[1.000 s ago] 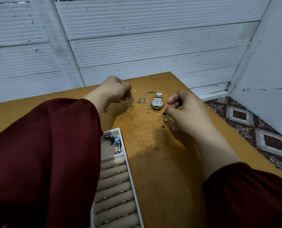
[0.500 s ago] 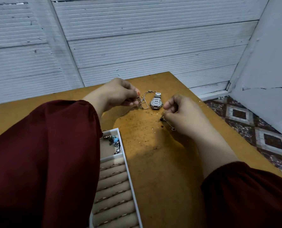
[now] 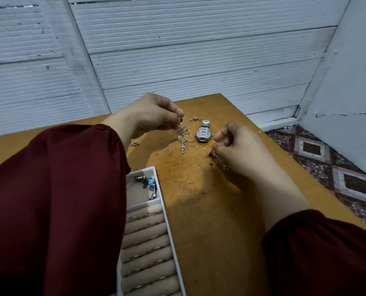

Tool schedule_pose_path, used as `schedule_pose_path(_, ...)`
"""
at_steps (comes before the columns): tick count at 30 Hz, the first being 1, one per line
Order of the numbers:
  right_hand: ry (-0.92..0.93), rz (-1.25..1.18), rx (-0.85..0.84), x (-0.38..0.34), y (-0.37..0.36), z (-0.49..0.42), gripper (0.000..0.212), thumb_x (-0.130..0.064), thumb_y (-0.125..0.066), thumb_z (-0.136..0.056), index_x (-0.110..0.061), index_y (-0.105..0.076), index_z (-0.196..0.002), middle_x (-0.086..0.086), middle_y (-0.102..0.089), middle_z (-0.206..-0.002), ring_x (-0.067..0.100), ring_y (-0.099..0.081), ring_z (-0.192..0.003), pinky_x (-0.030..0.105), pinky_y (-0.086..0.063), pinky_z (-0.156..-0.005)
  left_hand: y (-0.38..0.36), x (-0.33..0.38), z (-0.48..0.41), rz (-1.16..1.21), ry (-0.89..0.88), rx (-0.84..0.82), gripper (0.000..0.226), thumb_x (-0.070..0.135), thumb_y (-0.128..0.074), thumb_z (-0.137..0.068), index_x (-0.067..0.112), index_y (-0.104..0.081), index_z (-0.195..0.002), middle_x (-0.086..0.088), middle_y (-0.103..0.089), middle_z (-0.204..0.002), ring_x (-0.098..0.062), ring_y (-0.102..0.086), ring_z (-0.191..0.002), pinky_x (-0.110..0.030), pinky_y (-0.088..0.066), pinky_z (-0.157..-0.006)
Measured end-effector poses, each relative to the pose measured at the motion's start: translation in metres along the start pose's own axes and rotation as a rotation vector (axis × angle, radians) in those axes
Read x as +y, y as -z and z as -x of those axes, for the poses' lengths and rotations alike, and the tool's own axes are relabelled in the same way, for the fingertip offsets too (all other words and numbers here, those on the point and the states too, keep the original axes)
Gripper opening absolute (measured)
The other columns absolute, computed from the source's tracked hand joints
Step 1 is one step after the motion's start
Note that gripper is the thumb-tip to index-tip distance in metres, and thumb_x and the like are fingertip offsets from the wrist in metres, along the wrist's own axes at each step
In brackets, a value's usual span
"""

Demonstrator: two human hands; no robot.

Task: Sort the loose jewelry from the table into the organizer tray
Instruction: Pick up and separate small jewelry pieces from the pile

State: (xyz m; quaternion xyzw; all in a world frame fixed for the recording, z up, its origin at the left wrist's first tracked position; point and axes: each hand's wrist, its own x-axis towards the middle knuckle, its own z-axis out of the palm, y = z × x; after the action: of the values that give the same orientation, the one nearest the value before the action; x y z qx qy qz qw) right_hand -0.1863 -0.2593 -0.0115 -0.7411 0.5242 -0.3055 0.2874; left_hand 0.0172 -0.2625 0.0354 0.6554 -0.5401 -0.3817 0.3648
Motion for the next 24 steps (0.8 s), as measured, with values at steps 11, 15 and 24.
schedule_pose_path(11,0.002,-0.058,0.056,-0.004,0.003,0.002,0.020,-0.009,-0.057,-0.079,-0.028,-0.053,-0.078,-0.007,-0.060,-0.071,0.015,-0.061,-0.071,0.032,-0.049,-0.069,0.002,0.011,0.008,-0.021,-0.048,0.032,0.015,-0.002,-0.065,-0.082,0.013,-0.065,-0.085,-0.001,-0.066,-0.074,-0.011,-0.061,-0.066,-0.021,-0.048,-0.063)
schedule_pose_path(15,0.008,-0.099,0.093,-0.007,0.006,0.003,0.019,-0.009,-0.057,-0.078,-0.027,-0.054,-0.079,-0.006,-0.060,-0.071,0.013,-0.057,-0.066,0.028,-0.043,-0.065,0.003,0.016,0.015,-0.008,-0.053,0.028,0.017,0.000,-0.070,-0.079,0.014,-0.065,-0.087,-0.003,-0.068,-0.076,-0.012,-0.063,-0.070,-0.024,-0.051,-0.070)
schedule_pose_path(24,0.078,-0.140,0.181,-0.020,0.016,0.017,0.015,-0.011,-0.060,-0.078,-0.021,-0.058,-0.089,-0.007,-0.059,-0.076,0.008,-0.050,-0.062,0.026,-0.039,-0.060,0.008,0.028,0.047,0.001,-0.111,0.097,0.012,-0.002,-0.068,-0.081,0.009,-0.066,-0.084,-0.005,-0.065,-0.075,-0.013,-0.062,-0.068,-0.018,-0.054,-0.063)
